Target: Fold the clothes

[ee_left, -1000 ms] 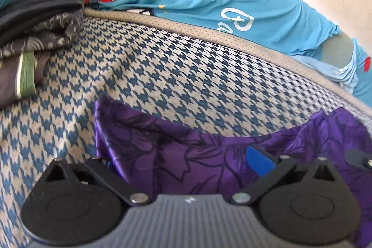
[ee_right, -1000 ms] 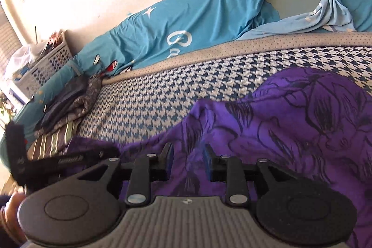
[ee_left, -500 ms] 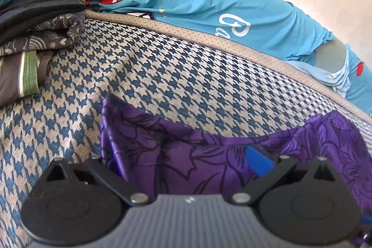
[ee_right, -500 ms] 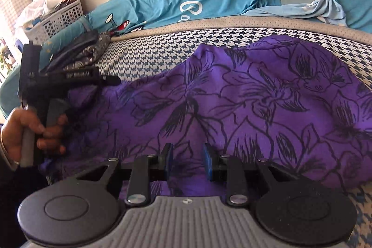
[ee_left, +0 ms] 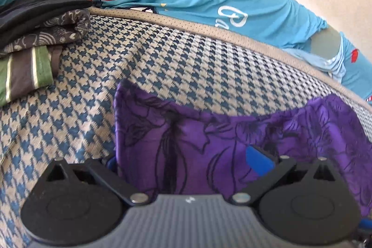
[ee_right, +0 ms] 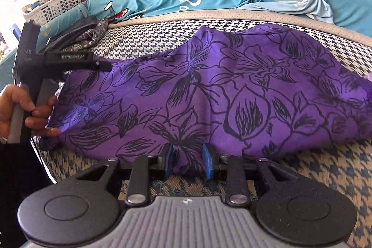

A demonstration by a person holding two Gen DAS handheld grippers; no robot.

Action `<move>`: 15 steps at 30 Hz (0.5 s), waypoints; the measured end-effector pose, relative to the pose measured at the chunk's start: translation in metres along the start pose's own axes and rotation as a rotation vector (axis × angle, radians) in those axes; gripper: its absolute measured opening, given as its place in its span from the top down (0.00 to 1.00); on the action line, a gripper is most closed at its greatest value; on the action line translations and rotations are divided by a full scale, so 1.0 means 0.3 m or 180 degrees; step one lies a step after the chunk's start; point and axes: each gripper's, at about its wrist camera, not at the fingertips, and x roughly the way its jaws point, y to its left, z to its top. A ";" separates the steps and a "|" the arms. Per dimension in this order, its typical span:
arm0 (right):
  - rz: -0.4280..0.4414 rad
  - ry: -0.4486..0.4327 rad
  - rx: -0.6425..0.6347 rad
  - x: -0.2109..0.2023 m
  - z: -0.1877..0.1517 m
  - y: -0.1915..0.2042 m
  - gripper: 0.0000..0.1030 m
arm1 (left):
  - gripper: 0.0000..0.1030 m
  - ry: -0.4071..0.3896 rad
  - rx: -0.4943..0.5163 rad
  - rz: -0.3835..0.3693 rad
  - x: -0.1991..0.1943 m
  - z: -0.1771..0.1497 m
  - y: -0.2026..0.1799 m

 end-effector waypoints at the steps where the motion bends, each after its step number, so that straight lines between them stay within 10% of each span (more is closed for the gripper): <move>1: 0.0007 -0.0026 0.0036 -0.005 -0.001 0.001 0.73 | 0.00 0.0001 0.0007 0.0006 -0.005 -0.003 0.001; 15: 0.0418 -0.0283 0.0006 0.015 -0.014 0.141 0.72 | 0.00 -0.0127 -0.0707 0.0145 -0.063 0.009 0.126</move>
